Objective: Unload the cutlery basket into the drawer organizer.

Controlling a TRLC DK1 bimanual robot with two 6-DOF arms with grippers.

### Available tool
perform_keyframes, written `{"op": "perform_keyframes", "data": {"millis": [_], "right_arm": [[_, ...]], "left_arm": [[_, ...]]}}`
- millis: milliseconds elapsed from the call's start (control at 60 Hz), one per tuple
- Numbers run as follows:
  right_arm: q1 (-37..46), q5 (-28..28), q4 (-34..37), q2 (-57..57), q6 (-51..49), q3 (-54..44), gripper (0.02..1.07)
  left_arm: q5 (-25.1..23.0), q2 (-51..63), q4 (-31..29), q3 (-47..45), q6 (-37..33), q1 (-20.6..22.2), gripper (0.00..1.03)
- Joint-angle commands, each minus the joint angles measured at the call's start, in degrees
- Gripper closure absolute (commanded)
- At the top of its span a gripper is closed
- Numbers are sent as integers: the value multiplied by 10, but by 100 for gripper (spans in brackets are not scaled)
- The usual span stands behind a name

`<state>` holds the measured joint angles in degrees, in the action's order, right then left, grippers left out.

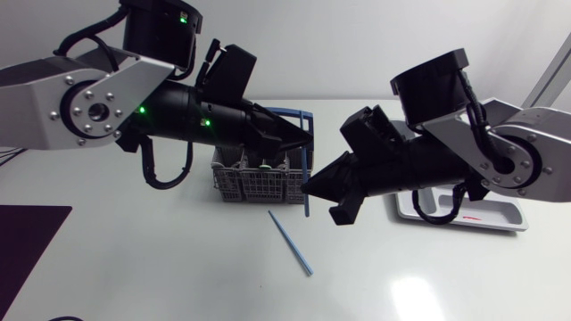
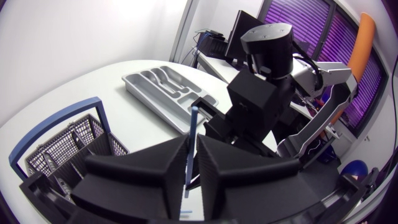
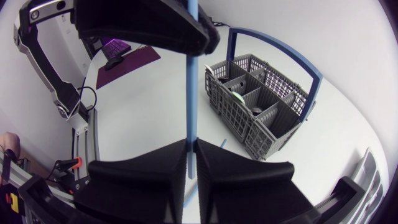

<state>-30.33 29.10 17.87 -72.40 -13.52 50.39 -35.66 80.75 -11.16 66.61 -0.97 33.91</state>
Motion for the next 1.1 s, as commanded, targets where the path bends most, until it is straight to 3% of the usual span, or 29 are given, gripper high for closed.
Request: {"op": "perform_keyframes", "data": {"millis": [0, 100, 150, 317, 450, 617, 750, 983, 1083], "right_arm": [[-4, -7, 6, -5, -9, -20, 101], [-4, -15, 13, -4, -18, -32, 101], [-4, -20, 19, -2, -23, -38, 101], [34, -25, 40, 15, -30, -51, 101], [128, -25, 65, 25, -40, -49, 101], [281, -29, 82, -34, -37, -4, 101], [349, -64, 89, -117, -23, 52, 101], [381, -133, 101, -259, 33, 161, 101], [381, -166, 112, -310, 59, 201, 100]], "left_arm": [[-12, 9, -8, 43, 18, -2, 50], [-11, 5, -18, 78, 19, -12, 24], [-10, 4, -18, 92, 21, -21, 18], [5, -2, -26, 113, 31, -59, 16], [20, 3, -85, 110, -10, -78, 16], [83, -8, -127, 67, -63, -75, 16], [125, -9, -145, 37, -81, -74, 16], [202, -8, -167, -7, -105, -73, 16], [212, -9, -184, -23, -115, -76, 16]]}}
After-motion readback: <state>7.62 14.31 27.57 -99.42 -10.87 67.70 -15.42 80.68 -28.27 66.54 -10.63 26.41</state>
